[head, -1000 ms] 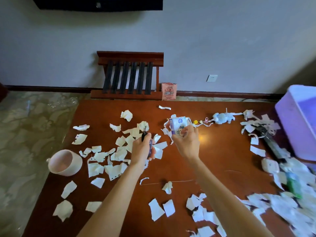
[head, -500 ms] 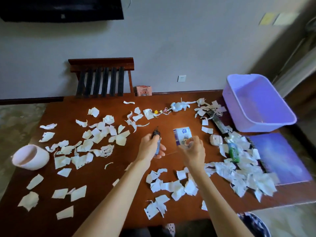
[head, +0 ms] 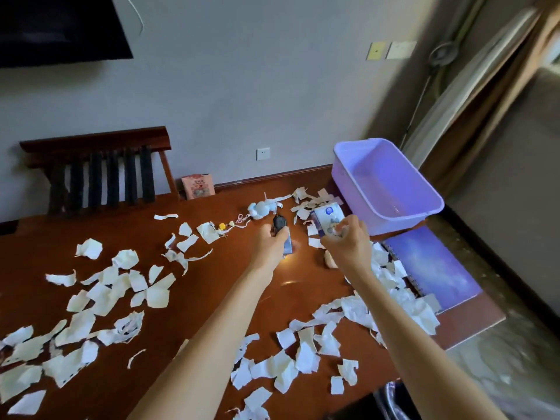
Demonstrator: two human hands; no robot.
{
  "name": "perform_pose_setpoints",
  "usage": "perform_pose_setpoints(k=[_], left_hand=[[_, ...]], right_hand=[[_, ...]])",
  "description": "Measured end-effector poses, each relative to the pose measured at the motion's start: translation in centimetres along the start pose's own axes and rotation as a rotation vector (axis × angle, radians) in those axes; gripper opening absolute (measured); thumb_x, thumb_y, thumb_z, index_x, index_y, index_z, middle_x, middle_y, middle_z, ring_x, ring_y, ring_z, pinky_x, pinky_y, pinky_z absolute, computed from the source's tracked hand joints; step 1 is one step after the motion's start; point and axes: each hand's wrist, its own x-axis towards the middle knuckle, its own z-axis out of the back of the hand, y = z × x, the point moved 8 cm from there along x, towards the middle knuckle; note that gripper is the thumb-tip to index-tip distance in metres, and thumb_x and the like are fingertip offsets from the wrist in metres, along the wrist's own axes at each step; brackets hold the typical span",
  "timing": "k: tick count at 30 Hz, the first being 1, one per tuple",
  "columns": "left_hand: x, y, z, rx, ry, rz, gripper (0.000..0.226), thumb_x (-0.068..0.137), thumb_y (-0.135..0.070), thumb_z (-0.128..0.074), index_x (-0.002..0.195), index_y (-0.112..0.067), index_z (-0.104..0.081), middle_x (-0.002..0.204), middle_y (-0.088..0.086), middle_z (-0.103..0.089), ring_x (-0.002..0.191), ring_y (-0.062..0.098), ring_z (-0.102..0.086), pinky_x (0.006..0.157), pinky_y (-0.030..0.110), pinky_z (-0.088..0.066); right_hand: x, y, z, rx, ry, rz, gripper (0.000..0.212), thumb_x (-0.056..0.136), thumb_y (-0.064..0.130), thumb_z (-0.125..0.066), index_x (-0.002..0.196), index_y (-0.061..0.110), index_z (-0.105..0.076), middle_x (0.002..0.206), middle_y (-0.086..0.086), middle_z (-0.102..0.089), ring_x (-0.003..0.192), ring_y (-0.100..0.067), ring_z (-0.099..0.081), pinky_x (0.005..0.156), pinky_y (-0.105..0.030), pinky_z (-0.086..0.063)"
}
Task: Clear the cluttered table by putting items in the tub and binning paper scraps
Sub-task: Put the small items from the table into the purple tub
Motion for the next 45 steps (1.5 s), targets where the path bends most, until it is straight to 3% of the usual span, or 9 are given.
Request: perform_pose_setpoints(k=[3, 10, 17, 21, 25, 29, 32, 39, 45], left_hand=[[1.1, -1.6, -2.4, 0.055, 0.025, -0.049, 0.018, 0.098, -0.022, -0.046, 0.112, -0.011, -0.051, 0.101, 0.008, -0.054, 0.087, 0.016, -0.053, 0.061, 0.018, -0.039], [5.5, -6.0, -10.2, 0.120, 0.010, -0.166, 0.008, 0.092, -0.017, -0.057, 0.089, -0.010, -0.059, 0.076, 0.005, -0.055, 0.067, 0.013, -0.048, 0.044, 0.006, -0.034], [11.5, -9.8, -20.3, 0.275, -0.076, -0.169, 0.021, 0.086, -0.022, -0.062, 0.077, -0.012, -0.046, 0.068, -0.002, -0.045, 0.068, 0.018, -0.044, 0.052, 0.023, -0.030], [14.4, -10.1, -25.4, 0.432, 0.000, -0.120, 0.018, 0.086, -0.016, -0.059, 0.087, -0.010, -0.043, 0.079, 0.003, -0.048, 0.077, 0.021, -0.045, 0.046, 0.022, -0.028], [16.7, -8.9, -29.3, 0.646, 0.106, -0.044, 0.024, 0.084, -0.009, -0.060, 0.072, -0.010, -0.039, 0.068, 0.002, -0.042, 0.076, 0.026, -0.045, 0.047, 0.026, -0.027], [17.9, -7.2, -30.8, 0.803, 0.160, 0.001, 0.023, 0.090, -0.002, -0.051, 0.110, 0.000, -0.040, 0.096, 0.019, -0.052, 0.093, 0.039, -0.055, 0.061, 0.037, -0.036], [18.8, -5.8, -31.5, 0.956, 0.204, 0.013, 0.016, 0.090, 0.002, -0.047, 0.103, -0.005, -0.040, 0.104, 0.021, -0.049, 0.083, 0.031, -0.046, 0.064, 0.034, -0.036], [20.1, -3.6, -33.3, 1.071, 0.236, 0.055, 0.033, 0.092, -0.007, -0.051, 0.123, 0.001, -0.046, 0.128, 0.021, -0.050, 0.117, 0.037, -0.052, 0.092, 0.035, -0.045], [20.4, -1.7, -33.3, 1.195, 0.318, 0.146, 0.044, 0.101, -0.007, -0.031, 0.143, 0.003, -0.023, 0.146, 0.020, -0.034, 0.133, 0.031, -0.038, 0.106, 0.031, -0.033]], right_hand=[[2.8, -1.0, 1.9, 0.020, -0.032, -0.013, 0.033, 0.075, 0.009, -0.065, 0.103, 0.001, -0.050, 0.102, -0.005, -0.045, 0.078, -0.019, -0.044, 0.053, -0.023, -0.030], [12.4, -5.0, 5.4, 0.023, -0.028, -0.009, 0.032, 0.075, 0.011, -0.064, 0.103, 0.003, -0.051, 0.107, -0.009, -0.049, 0.079, -0.023, -0.044, 0.066, -0.028, -0.032], [23.4, -12.1, 7.9, -0.048, 0.124, -0.118, 0.034, 0.071, 0.013, -0.070, 0.095, 0.006, -0.047, 0.109, -0.020, -0.058, 0.101, -0.035, -0.055, 0.068, -0.029, -0.032], [26.7, -15.4, 6.8, -0.155, 0.282, -0.160, 0.046, 0.075, 0.018, -0.070, 0.111, 0.001, -0.046, 0.113, -0.018, -0.059, 0.108, -0.034, -0.056, 0.069, -0.029, -0.033], [27.9, -17.7, 4.9, -0.233, 0.384, -0.157, 0.053, 0.077, 0.021, -0.070, 0.117, -0.002, -0.044, 0.118, -0.020, -0.058, 0.110, -0.035, -0.056, 0.071, -0.030, -0.037], [28.8, -19.0, 3.6, -0.353, 0.491, -0.173, 0.059, 0.079, 0.021, -0.068, 0.125, -0.003, -0.039, 0.125, -0.020, -0.054, 0.117, -0.035, -0.053, 0.089, -0.035, -0.045], [29.3, -19.6, 2.8, -0.422, 0.559, -0.184, 0.065, 0.081, 0.019, -0.066, 0.132, -0.002, -0.033, 0.129, -0.020, -0.051, 0.121, -0.035, -0.051, 0.092, -0.035, -0.045], [29.8, -20.1, 2.0, -0.476, 0.577, -0.179, 0.056, 0.083, 0.016, -0.064, 0.131, -0.001, -0.040, 0.128, -0.021, -0.052, 0.118, -0.035, -0.053, 0.089, -0.036, -0.047], [30.3, -20.1, 1.2, -0.450, 0.605, -0.094, 0.068, 0.084, 0.005, -0.059, 0.143, 0.014, -0.026, 0.126, -0.020, -0.053, 0.117, -0.036, -0.054, 0.089, -0.038, -0.047]])
